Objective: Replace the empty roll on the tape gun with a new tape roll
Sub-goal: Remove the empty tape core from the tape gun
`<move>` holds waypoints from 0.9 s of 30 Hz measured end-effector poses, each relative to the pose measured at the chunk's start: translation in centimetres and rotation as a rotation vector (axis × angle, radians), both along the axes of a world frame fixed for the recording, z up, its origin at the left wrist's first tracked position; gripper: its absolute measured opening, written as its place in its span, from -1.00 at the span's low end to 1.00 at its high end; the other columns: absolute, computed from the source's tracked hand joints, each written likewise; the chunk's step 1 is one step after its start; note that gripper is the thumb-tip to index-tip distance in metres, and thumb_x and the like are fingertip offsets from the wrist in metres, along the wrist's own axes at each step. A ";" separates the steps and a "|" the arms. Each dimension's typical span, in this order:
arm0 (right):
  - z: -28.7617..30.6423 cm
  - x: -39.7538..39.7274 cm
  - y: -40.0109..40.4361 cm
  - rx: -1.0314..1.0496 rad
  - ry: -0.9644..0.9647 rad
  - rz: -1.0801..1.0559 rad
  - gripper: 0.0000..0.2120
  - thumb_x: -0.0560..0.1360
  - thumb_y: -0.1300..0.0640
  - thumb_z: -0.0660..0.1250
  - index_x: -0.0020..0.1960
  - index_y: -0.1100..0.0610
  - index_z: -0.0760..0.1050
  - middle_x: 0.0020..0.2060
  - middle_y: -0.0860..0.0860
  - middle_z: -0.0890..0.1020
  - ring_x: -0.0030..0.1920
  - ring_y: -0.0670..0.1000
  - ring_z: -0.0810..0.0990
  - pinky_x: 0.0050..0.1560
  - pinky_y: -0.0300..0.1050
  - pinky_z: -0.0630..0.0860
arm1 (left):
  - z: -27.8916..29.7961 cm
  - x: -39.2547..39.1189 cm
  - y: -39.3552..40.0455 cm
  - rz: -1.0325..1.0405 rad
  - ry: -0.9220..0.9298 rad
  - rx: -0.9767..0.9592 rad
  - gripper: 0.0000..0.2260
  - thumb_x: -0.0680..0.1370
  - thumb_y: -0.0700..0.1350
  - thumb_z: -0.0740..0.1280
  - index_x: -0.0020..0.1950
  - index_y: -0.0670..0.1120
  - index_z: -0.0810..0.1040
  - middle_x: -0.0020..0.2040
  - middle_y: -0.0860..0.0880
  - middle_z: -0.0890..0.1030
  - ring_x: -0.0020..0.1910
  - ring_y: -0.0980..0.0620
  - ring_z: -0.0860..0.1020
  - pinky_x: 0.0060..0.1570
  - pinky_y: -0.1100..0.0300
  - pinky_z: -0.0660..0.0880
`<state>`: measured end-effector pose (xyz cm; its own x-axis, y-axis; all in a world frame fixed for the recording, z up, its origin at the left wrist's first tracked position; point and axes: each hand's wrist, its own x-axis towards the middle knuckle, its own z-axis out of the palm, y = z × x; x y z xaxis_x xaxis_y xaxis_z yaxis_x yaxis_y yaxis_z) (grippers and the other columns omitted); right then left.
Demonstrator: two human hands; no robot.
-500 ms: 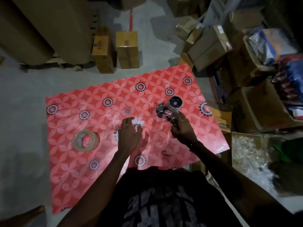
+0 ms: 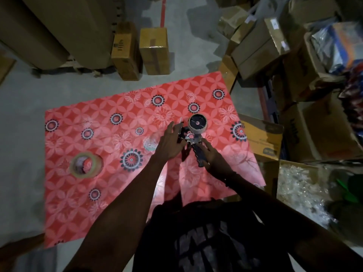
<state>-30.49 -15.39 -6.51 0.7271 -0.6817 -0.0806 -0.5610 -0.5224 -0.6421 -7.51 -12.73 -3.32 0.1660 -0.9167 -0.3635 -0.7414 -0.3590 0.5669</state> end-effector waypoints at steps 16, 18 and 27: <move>-0.4 0.9 -3.7 0.276 -0.008 -0.222 -0.31 0.58 -0.02 0.47 0.57 0.23 0.30 0.21 0.22 0.70 0.09 0.22 0.72 -0.01 -0.06 0.57 | -2.3 -2.5 4.0 0.124 -0.147 -0.059 -0.39 0.57 -0.03 0.41 0.60 0.01 0.31 0.62 -0.19 0.19 0.40 -0.31 0.47 0.25 -0.18 0.57; -0.9 1.6 -3.9 0.288 -0.009 -0.253 -0.36 0.57 -0.11 0.46 0.52 0.16 0.38 0.06 0.15 0.76 -0.04 0.20 0.75 -0.08 0.04 0.66 | -2.7 -2.5 4.8 0.156 -0.149 -0.055 -0.40 0.58 -0.02 0.41 0.60 0.01 0.32 0.63 -0.16 0.18 0.33 -0.28 0.55 0.24 -0.14 0.56; -1.1 4.6 -2.9 0.401 -0.073 -0.294 -0.52 0.50 -0.25 0.44 0.23 0.05 0.48 -0.05 0.01 0.75 -0.07 0.08 0.71 -0.04 0.16 0.64 | -2.0 -1.4 7.1 0.311 0.071 -0.097 -0.39 0.55 -0.17 0.42 0.58 0.07 0.36 0.57 -0.06 0.20 0.21 -0.07 0.61 0.08 0.21 0.51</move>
<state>-25.88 -18.32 -7.58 0.5225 -0.7846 -0.3337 -0.5933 -0.0534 -0.8032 -8.92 -5.59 -5.36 0.4207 -0.8570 -0.2977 -0.5623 -0.5038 0.6558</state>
